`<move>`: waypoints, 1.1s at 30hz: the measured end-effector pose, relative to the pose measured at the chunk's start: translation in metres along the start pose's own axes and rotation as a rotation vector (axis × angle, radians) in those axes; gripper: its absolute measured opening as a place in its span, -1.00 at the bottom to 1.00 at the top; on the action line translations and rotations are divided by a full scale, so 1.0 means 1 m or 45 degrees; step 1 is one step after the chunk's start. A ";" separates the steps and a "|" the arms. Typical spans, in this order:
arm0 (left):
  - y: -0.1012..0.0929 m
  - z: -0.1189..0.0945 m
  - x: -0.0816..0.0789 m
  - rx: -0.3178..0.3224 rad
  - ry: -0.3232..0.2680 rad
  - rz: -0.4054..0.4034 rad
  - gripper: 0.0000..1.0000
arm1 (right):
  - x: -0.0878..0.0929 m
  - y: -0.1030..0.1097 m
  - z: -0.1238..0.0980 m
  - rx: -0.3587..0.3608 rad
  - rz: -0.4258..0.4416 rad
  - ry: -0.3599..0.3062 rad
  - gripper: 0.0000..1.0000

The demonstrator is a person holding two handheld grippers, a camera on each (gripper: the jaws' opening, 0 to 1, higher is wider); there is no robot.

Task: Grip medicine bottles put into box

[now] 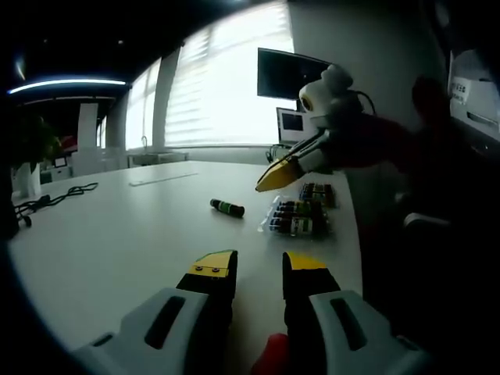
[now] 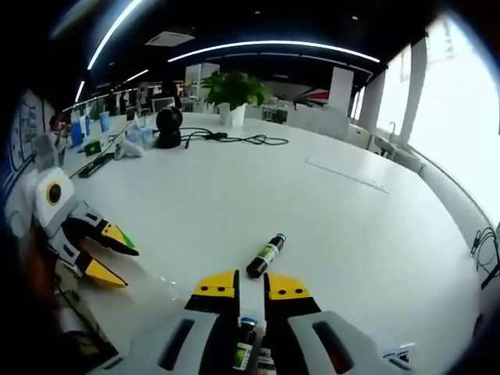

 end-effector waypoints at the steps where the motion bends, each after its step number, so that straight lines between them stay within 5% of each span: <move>1: 0.000 0.000 0.000 0.001 -0.001 0.000 -0.65 | -0.001 -0.001 0.002 0.001 -0.003 0.000 -0.83; 33: 0.000 0.000 0.000 0.007 -0.006 -0.001 -0.65 | -0.001 -0.012 0.068 0.022 0.072 0.121 -0.75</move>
Point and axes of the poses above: the point that each gripper's makers call its tool centre point, and the gripper's own axes: z roughly forward along the fingers, y roughly to its left, x roughly out of its underside, the point moved 10 cm from there along -z, roughly backward along the fingers, and after that the axes turned 1 degree about x, right-handed, at the moved point
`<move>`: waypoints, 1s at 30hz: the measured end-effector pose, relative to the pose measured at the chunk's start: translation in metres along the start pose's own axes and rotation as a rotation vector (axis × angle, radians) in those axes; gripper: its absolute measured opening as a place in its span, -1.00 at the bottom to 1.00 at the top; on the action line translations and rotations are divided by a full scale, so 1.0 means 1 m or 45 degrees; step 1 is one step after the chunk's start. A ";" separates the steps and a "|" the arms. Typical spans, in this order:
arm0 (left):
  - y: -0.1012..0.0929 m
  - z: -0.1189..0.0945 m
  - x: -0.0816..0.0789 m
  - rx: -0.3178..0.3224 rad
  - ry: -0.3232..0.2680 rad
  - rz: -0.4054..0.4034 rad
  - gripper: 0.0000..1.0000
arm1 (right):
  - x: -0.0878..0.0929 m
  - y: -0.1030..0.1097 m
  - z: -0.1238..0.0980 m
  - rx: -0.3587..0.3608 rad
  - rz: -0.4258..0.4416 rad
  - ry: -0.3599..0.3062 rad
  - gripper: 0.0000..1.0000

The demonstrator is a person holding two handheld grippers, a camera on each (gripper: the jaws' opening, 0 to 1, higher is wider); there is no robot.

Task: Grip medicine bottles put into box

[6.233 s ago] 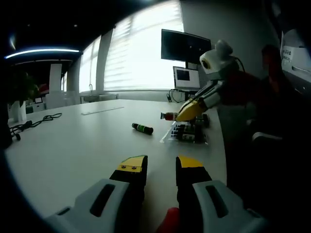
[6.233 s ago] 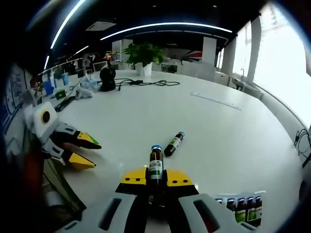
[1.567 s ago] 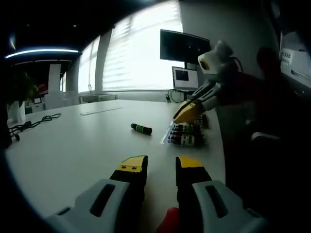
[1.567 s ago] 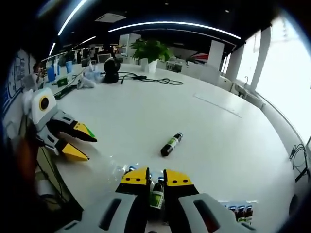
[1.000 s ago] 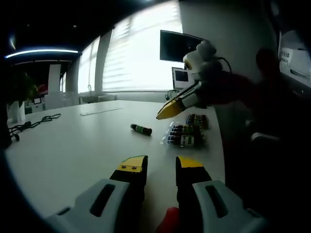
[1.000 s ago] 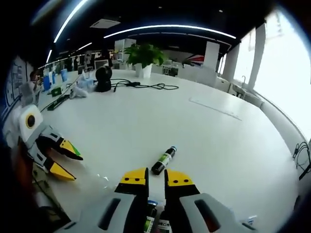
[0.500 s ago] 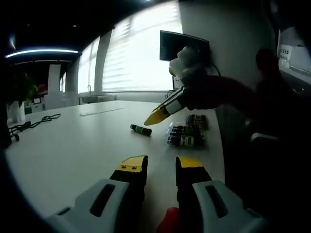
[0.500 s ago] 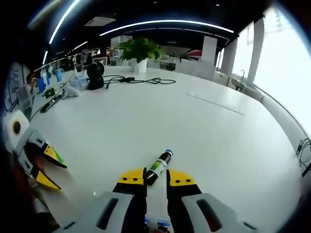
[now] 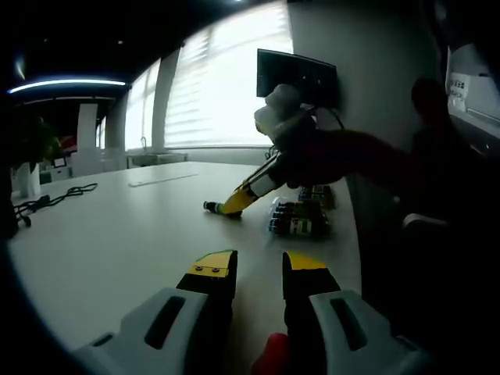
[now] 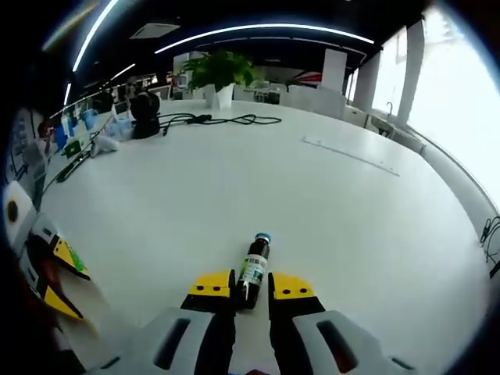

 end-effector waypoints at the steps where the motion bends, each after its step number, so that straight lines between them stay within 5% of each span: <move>1: 0.000 0.000 0.000 0.000 0.000 0.001 -0.65 | 0.000 0.000 0.001 0.001 -0.002 0.004 -0.75; 14: 0.000 0.000 0.000 -0.001 0.001 0.001 -0.65 | 0.001 0.001 0.004 0.006 -0.044 0.006 -0.84; 30: 0.000 0.000 0.000 -0.007 0.011 0.006 -0.65 | -0.003 0.004 -0.018 -0.009 -0.067 -0.058 -0.85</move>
Point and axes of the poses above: the point that each gripper's makers call its tool centre point, and the gripper's own axes: z roughly forward along the fingers, y roughly to its left, x roughly out of its underside, the point moved 10 cm from there along -z, roughly backward along the fingers, and after that the axes turned 1 degree about x, right-handed, at the moved point
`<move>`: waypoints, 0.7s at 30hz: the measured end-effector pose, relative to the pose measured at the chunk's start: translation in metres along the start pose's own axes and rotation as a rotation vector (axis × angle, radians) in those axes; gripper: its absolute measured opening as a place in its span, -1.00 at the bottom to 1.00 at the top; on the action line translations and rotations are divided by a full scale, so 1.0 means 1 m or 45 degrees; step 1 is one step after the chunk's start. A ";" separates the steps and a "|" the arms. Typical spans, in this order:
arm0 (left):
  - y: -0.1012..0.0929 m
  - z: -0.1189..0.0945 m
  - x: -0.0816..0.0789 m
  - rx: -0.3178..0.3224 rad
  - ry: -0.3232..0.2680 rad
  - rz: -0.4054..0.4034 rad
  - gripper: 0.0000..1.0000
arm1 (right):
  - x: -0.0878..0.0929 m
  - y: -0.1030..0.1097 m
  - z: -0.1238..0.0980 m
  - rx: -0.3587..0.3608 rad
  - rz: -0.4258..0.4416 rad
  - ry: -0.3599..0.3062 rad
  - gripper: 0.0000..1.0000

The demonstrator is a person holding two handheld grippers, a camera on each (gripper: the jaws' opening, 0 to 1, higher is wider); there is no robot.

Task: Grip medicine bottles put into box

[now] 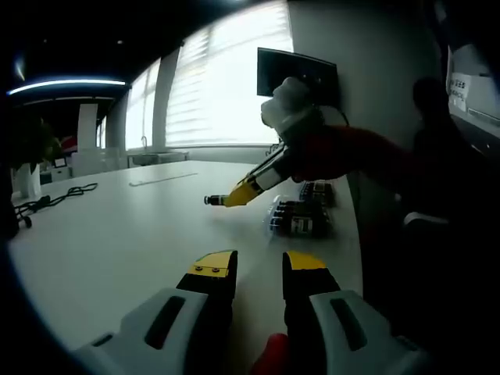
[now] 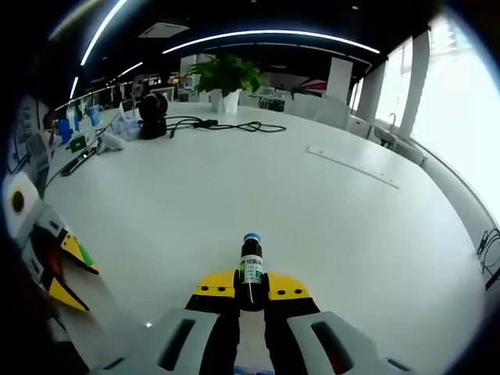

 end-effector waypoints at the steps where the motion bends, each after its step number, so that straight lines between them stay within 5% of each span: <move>1: 0.000 0.000 0.000 0.000 0.001 0.001 -0.65 | 0.000 0.001 -0.003 -0.002 0.001 -0.008 -0.85; 21: 0.000 0.000 0.001 -0.004 0.011 0.007 -0.65 | 0.017 0.030 -0.063 -0.076 0.006 -0.074 -0.85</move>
Point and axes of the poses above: the point that each gripper's makers call its tool centre point, and the gripper's own axes: z roughly forward along the fingers, y roughly to its left, x roughly out of its underside, the point moved 10 cm from there along -z, roughly backward along the fingers, and after that the axes turned 1 degree about x, right-handed, at the moved point
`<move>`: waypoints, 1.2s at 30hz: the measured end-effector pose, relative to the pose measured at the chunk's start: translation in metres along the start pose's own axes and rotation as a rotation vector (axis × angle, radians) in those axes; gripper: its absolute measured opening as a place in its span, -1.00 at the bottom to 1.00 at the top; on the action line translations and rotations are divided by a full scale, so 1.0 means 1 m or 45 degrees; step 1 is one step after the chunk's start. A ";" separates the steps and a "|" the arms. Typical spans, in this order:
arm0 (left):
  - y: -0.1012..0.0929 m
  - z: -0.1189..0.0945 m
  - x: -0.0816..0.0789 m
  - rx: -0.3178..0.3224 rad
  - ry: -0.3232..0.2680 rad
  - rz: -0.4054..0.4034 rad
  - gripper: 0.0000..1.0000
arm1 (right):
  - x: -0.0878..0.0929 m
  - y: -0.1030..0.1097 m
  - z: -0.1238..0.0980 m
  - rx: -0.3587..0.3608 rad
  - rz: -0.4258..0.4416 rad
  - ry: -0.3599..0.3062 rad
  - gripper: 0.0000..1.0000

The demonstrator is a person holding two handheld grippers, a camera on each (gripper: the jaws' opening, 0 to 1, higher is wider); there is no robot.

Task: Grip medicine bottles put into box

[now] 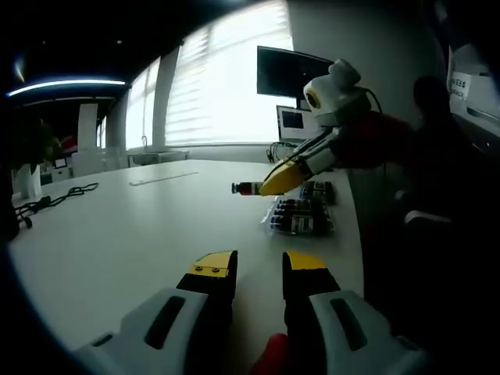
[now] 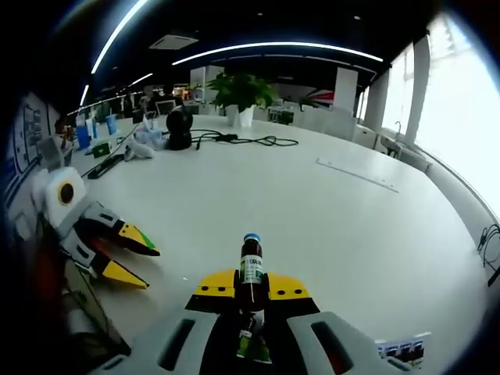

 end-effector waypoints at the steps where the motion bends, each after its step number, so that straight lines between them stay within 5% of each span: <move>1: 0.000 0.000 0.000 -0.001 0.001 0.000 -0.65 | 0.001 0.001 -0.001 0.000 0.006 -0.001 -0.85; 19: 0.000 0.000 0.000 -0.005 0.003 -0.001 -0.65 | 0.022 0.032 -0.026 -0.048 0.071 0.012 -0.85; 36: 0.000 0.000 0.000 -0.005 0.000 0.001 -0.65 | 0.027 0.042 -0.024 -0.031 0.138 0.064 -0.84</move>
Point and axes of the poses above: the point that each gripper's makers call its tool centre point, and the gripper's own axes: z roughly forward along the fingers, y roughly to its left, x roughly out of its underside, the point moved 10 cm from there along -z, roughly backward along the fingers, and after that the axes turned 1 degree about x, right-handed, at the moved point
